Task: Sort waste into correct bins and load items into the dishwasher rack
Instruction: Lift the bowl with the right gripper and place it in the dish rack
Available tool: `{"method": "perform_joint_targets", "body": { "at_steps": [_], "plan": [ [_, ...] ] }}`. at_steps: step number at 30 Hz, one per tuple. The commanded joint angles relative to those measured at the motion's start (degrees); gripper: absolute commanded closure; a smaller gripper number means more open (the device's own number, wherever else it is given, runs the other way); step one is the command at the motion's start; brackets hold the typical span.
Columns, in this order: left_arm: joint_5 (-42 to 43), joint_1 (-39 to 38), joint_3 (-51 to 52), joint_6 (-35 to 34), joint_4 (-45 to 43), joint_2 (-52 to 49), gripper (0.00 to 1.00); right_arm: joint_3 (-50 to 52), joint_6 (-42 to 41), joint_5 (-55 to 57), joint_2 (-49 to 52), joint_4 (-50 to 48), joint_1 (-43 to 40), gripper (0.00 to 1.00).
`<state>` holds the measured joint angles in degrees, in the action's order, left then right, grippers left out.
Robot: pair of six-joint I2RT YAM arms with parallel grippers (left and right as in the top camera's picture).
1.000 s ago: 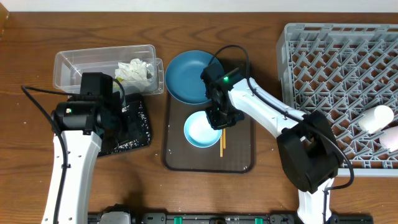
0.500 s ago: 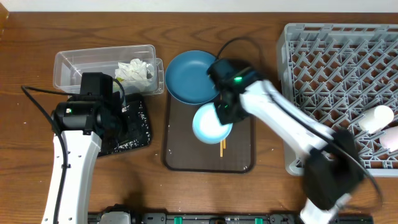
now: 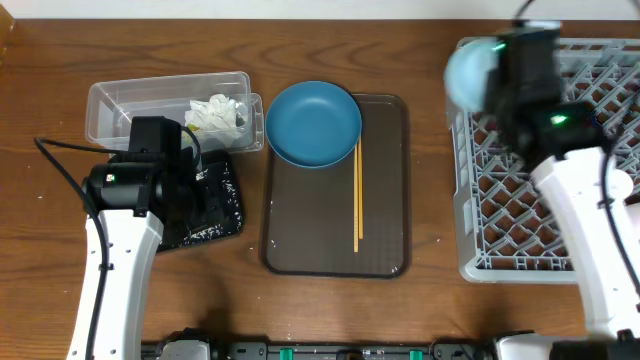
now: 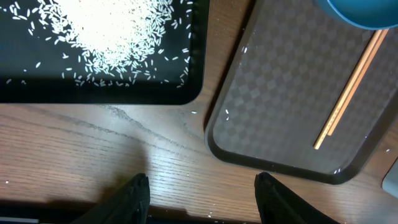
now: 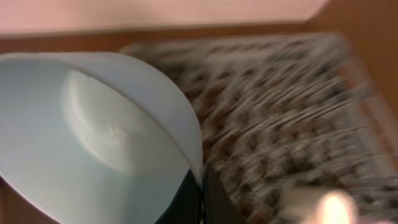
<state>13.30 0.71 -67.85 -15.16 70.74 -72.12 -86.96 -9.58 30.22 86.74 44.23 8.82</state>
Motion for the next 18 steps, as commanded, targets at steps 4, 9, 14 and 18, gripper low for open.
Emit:
{"method": "perform_joint_targets", "body": {
  "at_steps": [4,9,14,18],
  "plan": [
    [-0.52,0.28,0.04,0.52,0.37,0.00,0.43,-0.17,12.85,7.54,3.13,-10.21,-12.72,0.99],
    [-0.52,0.28,0.04,0.52,0.37,-0.02,0.43,-0.17,14.03,16.31,7.41,-17.27,-20.28,0.99],
    [-0.52,0.28,0.04,0.50,0.37,0.00,0.43,-0.17,18.78,23.74,13.20,-22.67,-24.87,0.99],
    [-0.52,0.28,0.04,0.50,0.37,0.00,0.43,-0.17,21.90,33.83,18.27,-28.41,-27.21,0.99]
  ]
}}
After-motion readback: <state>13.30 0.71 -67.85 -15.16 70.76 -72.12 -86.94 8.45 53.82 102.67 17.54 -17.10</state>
